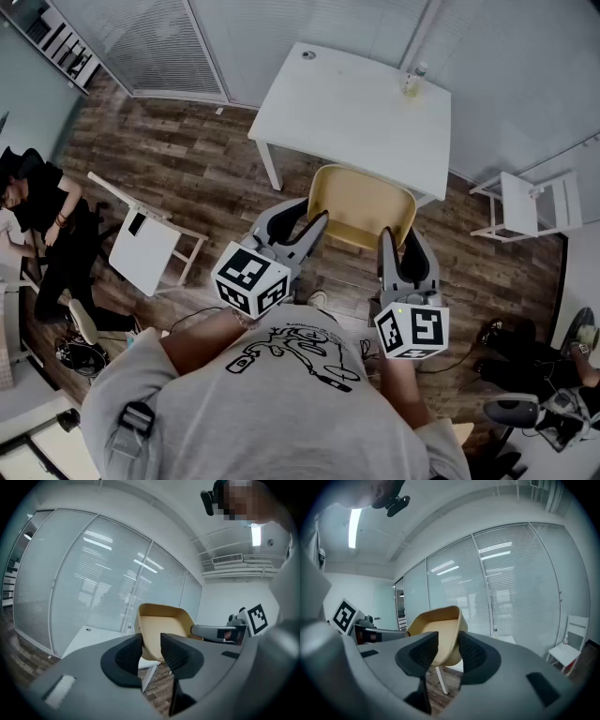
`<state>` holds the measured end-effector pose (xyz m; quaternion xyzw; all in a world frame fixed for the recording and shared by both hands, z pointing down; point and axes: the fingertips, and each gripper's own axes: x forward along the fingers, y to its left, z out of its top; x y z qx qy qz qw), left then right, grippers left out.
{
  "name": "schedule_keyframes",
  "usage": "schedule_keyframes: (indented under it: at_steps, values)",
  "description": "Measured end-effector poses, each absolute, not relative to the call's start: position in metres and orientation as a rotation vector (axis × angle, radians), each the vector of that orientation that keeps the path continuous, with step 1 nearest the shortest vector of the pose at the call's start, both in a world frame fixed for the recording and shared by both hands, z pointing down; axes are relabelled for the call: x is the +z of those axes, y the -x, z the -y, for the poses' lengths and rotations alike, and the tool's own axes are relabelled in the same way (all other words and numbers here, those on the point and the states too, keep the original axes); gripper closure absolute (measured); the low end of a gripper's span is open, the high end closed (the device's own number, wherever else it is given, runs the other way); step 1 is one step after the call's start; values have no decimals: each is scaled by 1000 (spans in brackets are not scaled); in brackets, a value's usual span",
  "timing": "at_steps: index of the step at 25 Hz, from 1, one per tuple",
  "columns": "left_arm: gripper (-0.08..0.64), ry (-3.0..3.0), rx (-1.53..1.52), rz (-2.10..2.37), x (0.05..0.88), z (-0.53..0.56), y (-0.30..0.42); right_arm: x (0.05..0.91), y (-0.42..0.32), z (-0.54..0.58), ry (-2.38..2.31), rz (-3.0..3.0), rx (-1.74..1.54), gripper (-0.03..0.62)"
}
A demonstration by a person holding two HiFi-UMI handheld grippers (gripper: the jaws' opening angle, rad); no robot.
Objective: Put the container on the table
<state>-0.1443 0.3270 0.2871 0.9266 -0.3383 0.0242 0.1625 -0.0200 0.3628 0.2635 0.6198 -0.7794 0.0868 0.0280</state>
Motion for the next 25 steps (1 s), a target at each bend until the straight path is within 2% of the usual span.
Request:
schedule_keyframes:
  at_steps: [14, 25]
  values:
    - [454, -2632, 101, 978, 294, -321, 135, 275, 14, -364, -1899, 2421, 287, 471]
    - [454, -2652, 124, 917, 300, -347, 76, 281, -46, -389, -1997, 2393, 332, 471]
